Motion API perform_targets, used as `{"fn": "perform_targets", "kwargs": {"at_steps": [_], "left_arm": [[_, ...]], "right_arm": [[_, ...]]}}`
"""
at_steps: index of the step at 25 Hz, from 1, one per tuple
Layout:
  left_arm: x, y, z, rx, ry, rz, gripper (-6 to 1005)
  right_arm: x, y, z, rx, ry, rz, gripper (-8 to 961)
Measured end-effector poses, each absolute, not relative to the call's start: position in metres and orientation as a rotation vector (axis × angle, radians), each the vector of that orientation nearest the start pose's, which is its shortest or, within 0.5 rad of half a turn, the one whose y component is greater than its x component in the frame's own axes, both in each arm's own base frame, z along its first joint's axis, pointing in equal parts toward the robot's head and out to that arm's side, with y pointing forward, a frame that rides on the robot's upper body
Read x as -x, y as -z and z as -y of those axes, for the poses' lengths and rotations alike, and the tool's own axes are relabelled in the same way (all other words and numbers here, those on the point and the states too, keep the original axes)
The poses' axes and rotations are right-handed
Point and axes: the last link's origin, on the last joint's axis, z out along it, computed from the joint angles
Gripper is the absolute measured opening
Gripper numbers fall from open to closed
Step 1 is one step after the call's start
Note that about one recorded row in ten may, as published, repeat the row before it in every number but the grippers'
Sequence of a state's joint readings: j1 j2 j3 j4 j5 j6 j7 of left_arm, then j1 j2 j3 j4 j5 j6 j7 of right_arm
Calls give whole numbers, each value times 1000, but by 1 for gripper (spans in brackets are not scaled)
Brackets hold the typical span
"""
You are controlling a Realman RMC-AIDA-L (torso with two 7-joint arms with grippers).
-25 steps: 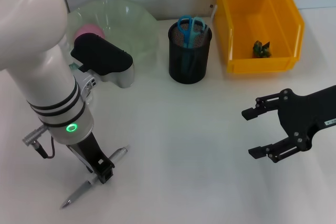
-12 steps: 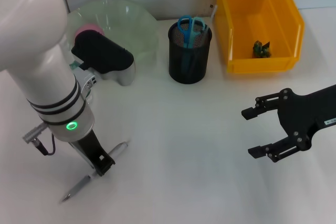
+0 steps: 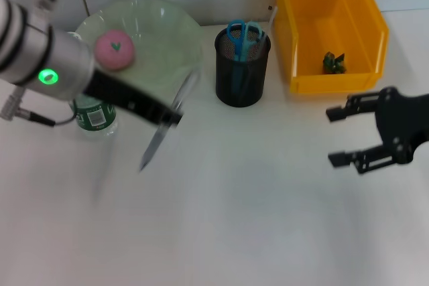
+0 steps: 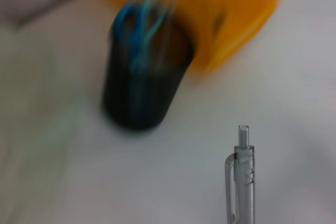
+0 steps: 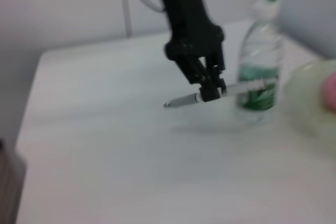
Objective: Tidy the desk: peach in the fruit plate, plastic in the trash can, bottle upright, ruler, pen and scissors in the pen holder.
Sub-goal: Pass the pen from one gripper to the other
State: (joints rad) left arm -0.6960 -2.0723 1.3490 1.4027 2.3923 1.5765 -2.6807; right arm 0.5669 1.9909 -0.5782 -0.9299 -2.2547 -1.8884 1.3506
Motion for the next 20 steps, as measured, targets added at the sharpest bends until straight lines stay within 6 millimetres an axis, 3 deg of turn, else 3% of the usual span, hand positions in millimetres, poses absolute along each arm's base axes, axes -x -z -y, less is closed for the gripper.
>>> {"fn": "perform_targets", "kwargs": {"at_steps": [5, 6, 7, 11, 12, 15, 20], "left_arm": [[103, -21, -355, 2789, 408, 823, 139], [103, -22, -352, 2779, 614, 741, 139], [103, -22, -352, 2779, 614, 741, 139], [113, -11, -349, 2718, 959, 624, 139], [113, -11, -349, 2718, 959, 624, 139], [139, 6, -351, 2567, 1263, 605, 139], [155, 30, -349, 2466, 1309, 480, 139]], "right_arm": [[-265, -93, -315, 2798, -615, -354, 793], [-267, -98, -310, 2741, -720, -383, 792], [-267, -98, -310, 2741, -720, -383, 792], [-272, -104, -300, 2680, -845, -441, 790], [-273, -104, -298, 2676, -851, -456, 789], [-276, -103, -295, 2655, -885, -499, 787], [-280, -101, -294, 2591, -971, -532, 784]]}}
